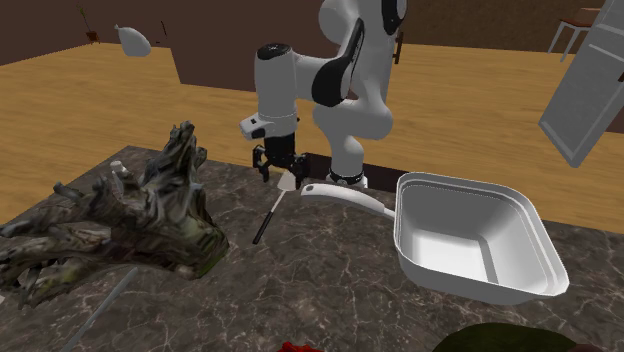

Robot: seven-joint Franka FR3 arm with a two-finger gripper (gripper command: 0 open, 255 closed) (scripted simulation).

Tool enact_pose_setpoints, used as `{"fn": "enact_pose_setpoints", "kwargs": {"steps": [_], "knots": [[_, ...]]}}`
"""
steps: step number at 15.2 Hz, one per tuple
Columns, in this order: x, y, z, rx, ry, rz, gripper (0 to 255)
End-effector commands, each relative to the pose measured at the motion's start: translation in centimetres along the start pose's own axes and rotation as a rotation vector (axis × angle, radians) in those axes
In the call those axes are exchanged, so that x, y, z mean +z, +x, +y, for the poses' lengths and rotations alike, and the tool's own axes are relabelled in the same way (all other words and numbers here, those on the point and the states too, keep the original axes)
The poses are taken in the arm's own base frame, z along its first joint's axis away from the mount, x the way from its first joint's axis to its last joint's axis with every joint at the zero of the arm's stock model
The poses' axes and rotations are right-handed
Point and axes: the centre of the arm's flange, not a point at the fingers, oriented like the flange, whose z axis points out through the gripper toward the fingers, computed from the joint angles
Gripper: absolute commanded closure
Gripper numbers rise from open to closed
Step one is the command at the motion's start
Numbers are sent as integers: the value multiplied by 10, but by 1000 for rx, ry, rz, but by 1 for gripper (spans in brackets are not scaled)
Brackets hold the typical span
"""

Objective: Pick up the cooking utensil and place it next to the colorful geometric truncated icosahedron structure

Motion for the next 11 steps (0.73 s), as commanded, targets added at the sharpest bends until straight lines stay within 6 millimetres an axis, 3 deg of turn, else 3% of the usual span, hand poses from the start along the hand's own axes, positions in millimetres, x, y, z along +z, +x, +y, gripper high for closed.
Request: {"fn": "enact_pose_setpoints", "kwargs": {"steps": [1,11], "knots": [[20,-1,18,-19,4,30,0],[65,0,21,-23,6,36,0]]}}
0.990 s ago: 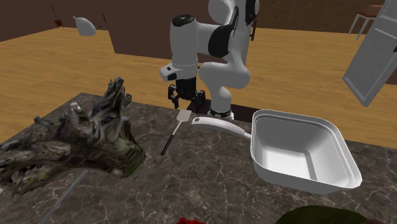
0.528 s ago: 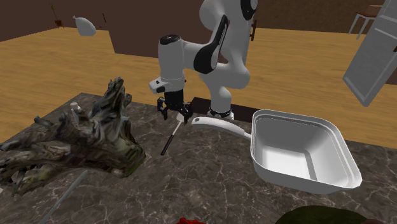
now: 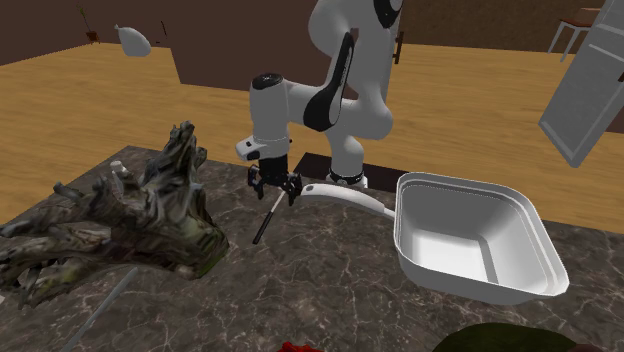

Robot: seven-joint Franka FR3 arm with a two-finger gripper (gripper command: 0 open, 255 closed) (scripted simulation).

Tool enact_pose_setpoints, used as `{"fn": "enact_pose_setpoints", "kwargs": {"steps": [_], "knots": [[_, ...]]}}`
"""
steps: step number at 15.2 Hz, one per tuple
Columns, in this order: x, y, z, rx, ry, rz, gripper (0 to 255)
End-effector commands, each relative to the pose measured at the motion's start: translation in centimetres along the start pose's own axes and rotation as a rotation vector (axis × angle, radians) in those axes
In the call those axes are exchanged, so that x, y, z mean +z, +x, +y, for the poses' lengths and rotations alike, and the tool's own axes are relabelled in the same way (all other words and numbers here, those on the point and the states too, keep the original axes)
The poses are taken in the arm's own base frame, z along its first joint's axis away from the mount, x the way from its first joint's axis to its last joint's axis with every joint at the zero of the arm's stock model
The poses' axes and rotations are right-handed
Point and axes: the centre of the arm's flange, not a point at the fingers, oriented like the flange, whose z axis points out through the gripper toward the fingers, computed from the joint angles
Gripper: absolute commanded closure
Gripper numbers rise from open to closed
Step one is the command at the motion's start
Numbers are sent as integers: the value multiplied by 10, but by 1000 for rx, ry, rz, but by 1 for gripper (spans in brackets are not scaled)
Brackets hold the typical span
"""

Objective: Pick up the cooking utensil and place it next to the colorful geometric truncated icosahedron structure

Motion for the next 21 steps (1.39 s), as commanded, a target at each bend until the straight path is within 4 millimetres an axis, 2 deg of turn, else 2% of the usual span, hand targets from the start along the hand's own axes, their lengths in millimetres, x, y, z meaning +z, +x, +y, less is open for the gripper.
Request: {"fn": "enact_pose_setpoints", "kwargs": {"steps": [1,6,7,16,21], "knots": [[2,0,0,0,0,1,0],[2,0,0,0,0,1,0],[2,0,0,0,0,1,255],[2,0,0,0,0,1,255],[-24,2,0,0,0,1,255]]}}
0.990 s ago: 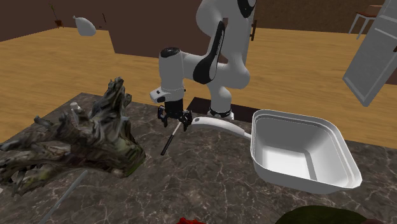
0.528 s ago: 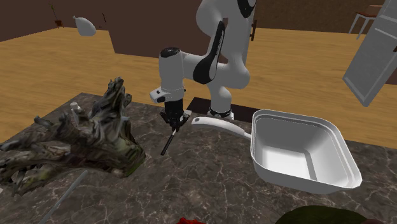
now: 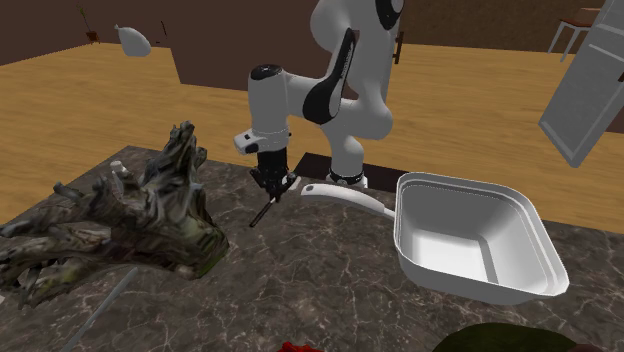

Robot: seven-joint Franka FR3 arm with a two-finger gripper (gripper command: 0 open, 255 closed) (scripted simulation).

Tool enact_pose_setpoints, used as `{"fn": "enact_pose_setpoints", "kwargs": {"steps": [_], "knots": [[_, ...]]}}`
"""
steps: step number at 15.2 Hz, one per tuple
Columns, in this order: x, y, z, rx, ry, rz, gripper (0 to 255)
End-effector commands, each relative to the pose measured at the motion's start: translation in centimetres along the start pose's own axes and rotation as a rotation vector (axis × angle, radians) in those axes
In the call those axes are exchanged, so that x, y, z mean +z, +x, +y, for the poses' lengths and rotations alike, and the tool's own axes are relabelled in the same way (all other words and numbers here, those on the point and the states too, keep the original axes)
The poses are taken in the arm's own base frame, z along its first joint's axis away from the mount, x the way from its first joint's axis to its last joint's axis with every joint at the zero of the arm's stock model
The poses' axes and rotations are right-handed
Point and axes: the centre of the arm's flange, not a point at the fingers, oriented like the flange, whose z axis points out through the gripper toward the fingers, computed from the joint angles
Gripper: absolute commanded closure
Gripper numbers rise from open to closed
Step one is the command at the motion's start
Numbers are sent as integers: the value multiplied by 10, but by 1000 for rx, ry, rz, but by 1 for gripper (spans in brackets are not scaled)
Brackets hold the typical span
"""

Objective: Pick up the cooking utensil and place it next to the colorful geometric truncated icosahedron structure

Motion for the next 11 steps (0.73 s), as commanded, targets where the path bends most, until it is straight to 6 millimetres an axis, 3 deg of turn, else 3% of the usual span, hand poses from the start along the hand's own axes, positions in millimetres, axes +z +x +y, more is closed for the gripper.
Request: {"fn": "enact_pose_setpoints", "kwargs": {"steps": [1,11], "knots": [[-10,1,-1,0,0,-1,255],[-63,4,-1,0,0,-1,255]]}}
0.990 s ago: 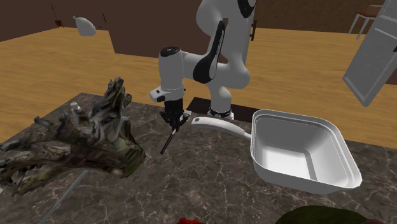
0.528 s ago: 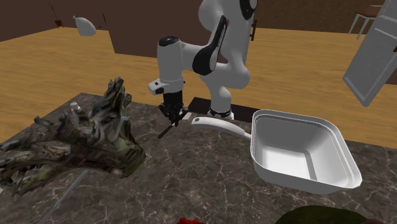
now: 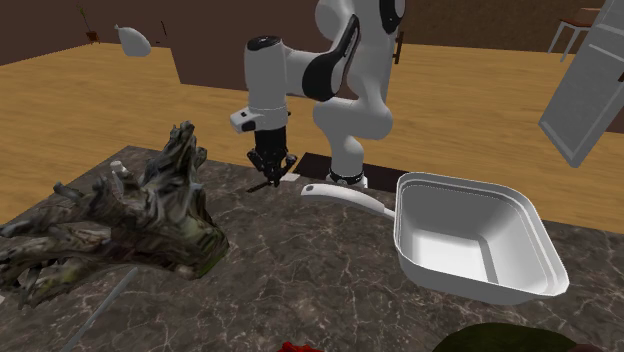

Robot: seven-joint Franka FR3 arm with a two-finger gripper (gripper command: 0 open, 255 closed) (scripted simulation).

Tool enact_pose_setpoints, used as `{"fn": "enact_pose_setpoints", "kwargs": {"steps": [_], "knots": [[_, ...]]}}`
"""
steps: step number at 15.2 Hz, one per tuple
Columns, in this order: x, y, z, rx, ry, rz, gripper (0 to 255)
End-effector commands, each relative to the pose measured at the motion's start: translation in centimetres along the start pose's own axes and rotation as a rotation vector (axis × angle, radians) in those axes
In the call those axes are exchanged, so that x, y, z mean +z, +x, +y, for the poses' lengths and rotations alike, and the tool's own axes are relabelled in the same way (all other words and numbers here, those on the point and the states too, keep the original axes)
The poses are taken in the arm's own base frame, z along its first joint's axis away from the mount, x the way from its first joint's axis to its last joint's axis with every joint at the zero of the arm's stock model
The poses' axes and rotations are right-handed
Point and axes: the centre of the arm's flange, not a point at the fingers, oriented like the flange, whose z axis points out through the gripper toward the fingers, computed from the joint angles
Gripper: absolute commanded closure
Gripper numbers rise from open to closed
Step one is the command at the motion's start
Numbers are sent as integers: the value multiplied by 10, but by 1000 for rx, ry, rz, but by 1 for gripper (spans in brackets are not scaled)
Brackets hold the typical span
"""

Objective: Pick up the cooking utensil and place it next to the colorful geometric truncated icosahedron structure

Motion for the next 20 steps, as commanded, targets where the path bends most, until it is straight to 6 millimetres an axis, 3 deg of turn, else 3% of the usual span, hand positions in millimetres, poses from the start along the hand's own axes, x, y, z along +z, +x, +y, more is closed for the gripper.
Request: {"fn": "enact_pose_setpoints", "kwargs": {"steps": [1,20], "knots": [[-11,1,0,0,0,-1,255],[-111,7,0,0,0,-1,255]]}}
